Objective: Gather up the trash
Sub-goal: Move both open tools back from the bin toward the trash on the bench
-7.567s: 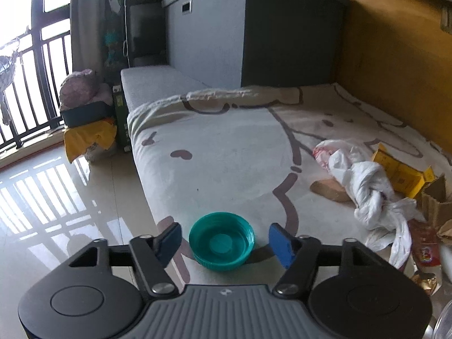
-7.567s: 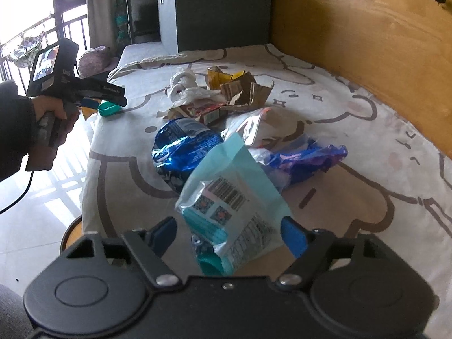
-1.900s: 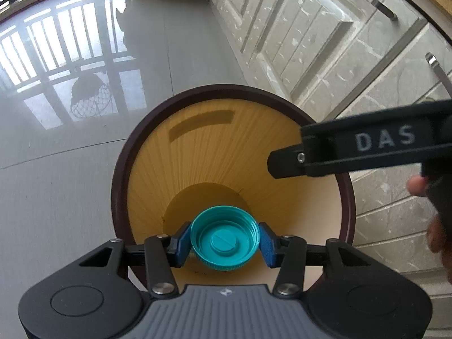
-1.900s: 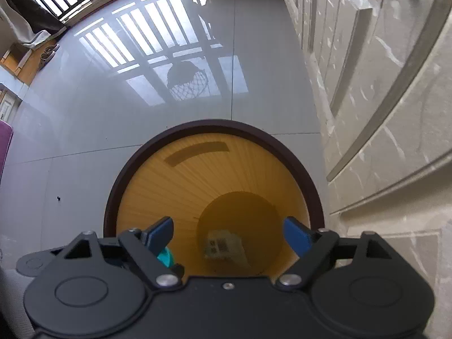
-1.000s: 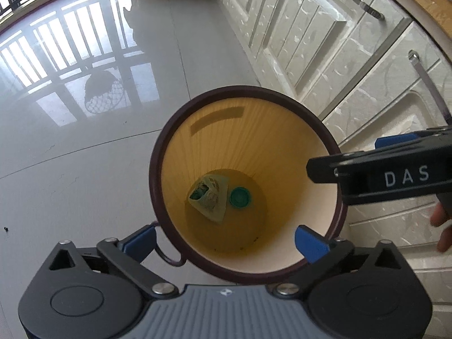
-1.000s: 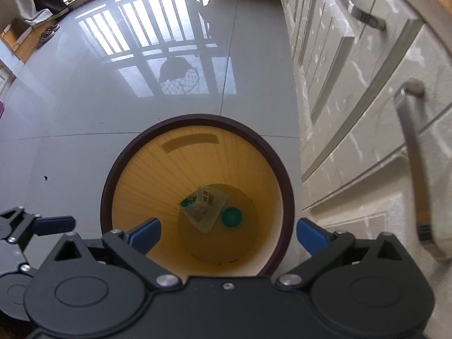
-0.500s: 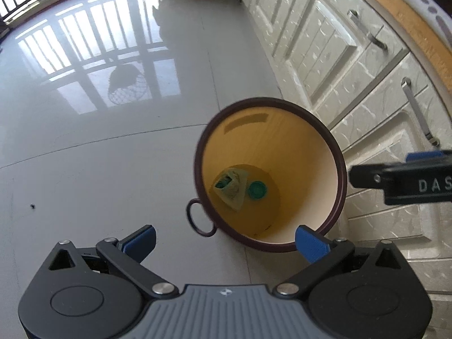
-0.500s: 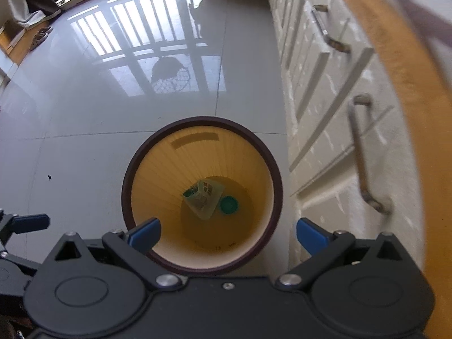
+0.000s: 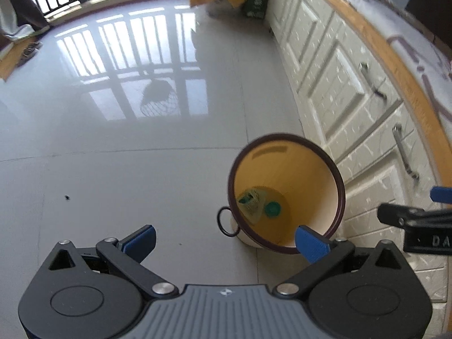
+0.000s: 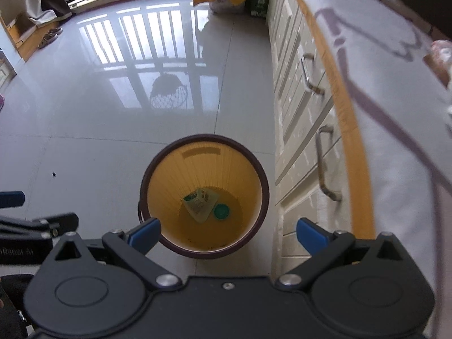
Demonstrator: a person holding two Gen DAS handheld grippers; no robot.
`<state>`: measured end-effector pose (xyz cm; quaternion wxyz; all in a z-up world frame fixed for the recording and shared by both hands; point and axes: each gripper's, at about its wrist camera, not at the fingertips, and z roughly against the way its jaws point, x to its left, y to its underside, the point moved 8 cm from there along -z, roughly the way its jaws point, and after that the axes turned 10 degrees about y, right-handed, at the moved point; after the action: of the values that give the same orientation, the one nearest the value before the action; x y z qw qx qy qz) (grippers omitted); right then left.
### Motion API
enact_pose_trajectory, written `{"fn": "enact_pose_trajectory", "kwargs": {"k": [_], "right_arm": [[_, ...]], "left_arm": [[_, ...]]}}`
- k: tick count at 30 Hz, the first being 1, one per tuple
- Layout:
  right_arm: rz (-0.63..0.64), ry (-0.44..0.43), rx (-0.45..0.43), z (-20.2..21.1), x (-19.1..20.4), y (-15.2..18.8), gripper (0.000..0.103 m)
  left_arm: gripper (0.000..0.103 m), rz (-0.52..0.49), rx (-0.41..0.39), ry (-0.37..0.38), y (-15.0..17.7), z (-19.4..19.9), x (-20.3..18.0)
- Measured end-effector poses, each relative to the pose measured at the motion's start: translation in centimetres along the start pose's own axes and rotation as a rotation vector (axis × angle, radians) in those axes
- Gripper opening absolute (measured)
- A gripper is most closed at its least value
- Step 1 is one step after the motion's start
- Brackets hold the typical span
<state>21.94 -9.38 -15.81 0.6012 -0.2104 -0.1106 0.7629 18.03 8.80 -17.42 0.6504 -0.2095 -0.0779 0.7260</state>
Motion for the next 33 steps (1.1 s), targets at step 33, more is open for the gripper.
{"fn": "enact_pose_trajectory", "kwargs": {"k": [33], "right_arm": [[-0.195, 0.082, -0.364, 16.1, -12.4, 7.5, 0.103]], "left_arm": [[0.103, -0.176, -0.311, 0.101, 2.6, 13.7, -10.8]]}}
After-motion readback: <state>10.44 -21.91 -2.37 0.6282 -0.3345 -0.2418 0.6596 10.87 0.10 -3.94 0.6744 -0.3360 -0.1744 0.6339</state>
